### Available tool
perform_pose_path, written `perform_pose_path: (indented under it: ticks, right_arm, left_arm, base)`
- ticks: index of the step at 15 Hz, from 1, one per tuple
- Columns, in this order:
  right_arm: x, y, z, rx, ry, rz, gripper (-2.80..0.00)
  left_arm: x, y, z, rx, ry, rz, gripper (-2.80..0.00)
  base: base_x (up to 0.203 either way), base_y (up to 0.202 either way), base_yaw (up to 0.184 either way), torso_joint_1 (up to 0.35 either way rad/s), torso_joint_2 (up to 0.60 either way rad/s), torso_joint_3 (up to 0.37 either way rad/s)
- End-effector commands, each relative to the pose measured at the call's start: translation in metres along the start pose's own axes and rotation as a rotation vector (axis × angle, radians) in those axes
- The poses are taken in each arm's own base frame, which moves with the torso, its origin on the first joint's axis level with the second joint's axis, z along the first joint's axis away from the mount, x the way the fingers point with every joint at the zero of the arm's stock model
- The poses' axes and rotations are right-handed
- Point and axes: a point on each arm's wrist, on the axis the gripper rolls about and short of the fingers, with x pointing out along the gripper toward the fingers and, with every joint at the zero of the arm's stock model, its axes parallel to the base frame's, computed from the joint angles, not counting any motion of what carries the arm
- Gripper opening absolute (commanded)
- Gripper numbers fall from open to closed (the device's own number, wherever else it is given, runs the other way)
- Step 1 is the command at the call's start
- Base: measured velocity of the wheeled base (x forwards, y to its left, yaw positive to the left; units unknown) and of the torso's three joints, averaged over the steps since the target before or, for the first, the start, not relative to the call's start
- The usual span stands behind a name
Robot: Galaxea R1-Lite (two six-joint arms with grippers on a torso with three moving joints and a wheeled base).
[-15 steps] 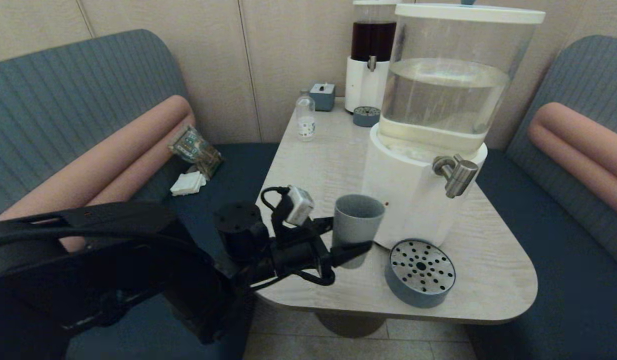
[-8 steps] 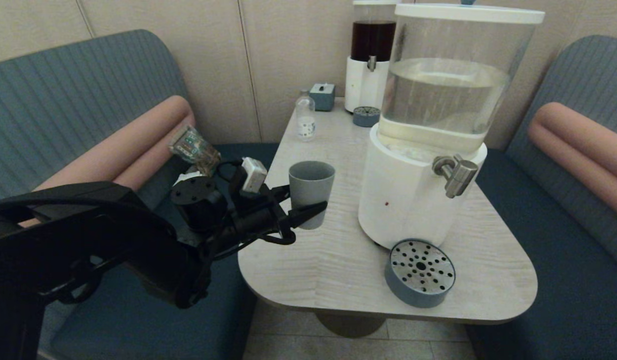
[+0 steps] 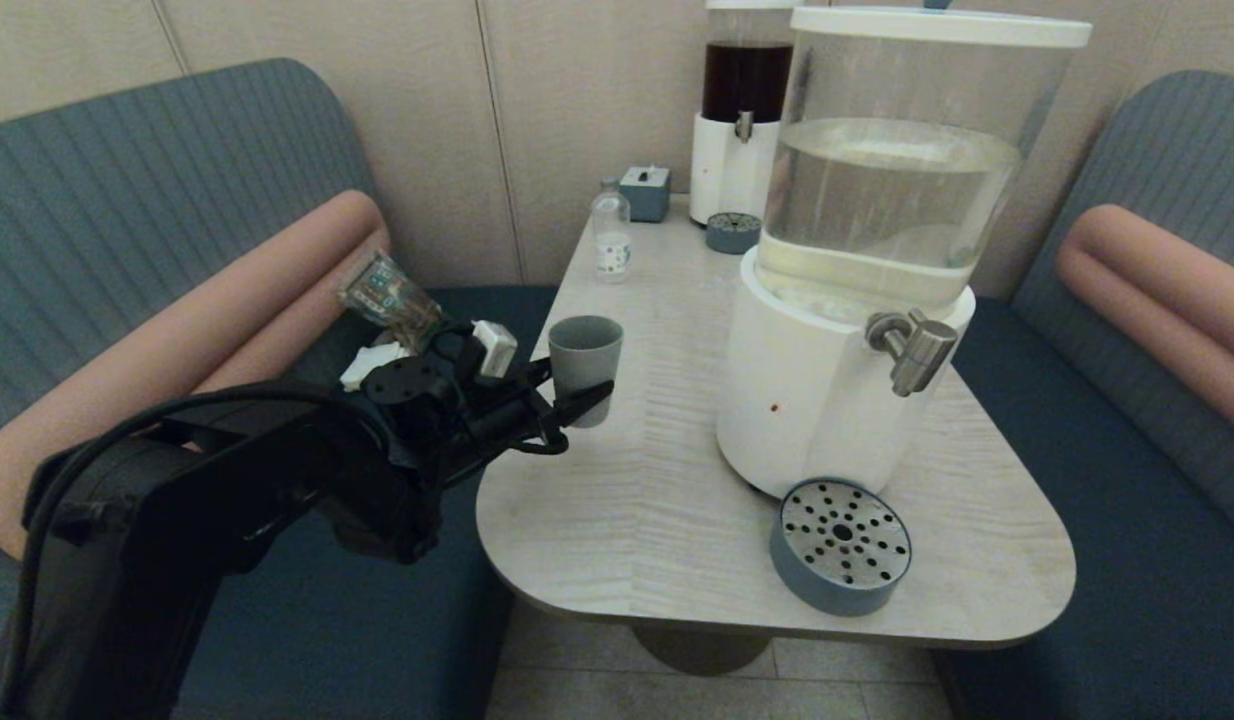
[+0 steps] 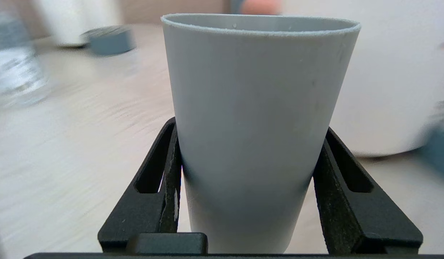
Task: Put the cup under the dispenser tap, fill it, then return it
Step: Place the cup next to the water dispenser
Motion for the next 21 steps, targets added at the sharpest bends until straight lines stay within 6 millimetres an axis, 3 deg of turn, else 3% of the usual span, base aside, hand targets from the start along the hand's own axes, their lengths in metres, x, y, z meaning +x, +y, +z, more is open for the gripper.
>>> perform_pose_path:
  ticks: [1, 5, 10, 11, 16, 21]
  right_arm:
    - [0.0, 0.0, 0.0, 0.0, 0.001, 0.0, -2.8]
    - [0.0, 0.0, 0.0, 0.0, 0.001, 0.0, -2.8]
    - [0.0, 0.0, 0.0, 0.0, 0.001, 0.001, -2.8]
    - [0.0, 0.0, 0.0, 0.0, 0.001, 0.0, -2.8]
    - [0.0, 0.0, 0.0, 0.0, 0.001, 0.0, -2.8]
    - [0.0, 0.0, 0.0, 0.0, 0.001, 0.001, -2.8]
  left_arm:
    - [-0.005, 0.011, -0.028, -0.016, 0.026, 0.019, -2.8]
    - [-0.01, 0.014, -0.05, -0.045, 0.058, 0.03, -2.8]
    - [-0.008, 0.016, -0.057, -0.039, 0.056, 0.032, -2.8]
    - [-0.008, 0.016, -0.057, -0.04, 0.057, 0.031, 0.0]
    - [-0.009, 0.014, -0.043, -0.028, 0.046, 0.04, 0.0]
    - [-0.031, -0.003, -0.018, -0.073, 0.104, 0.051, 0.0]
  base:
    - [0.0, 0.0, 0.0, 0.0, 0.0, 0.0]
    - [0.0, 0.0, 0.0, 0.0, 0.0, 0.0]
    - [0.0, 0.0, 0.0, 0.0, 0.0, 0.0]
    - [0.0, 0.0, 0.0, 0.0, 0.0, 0.0]
    - [0.0, 0.0, 0.0, 0.0, 0.0, 0.0]
    - [0.0, 0.0, 0.0, 0.0, 0.0, 0.0]
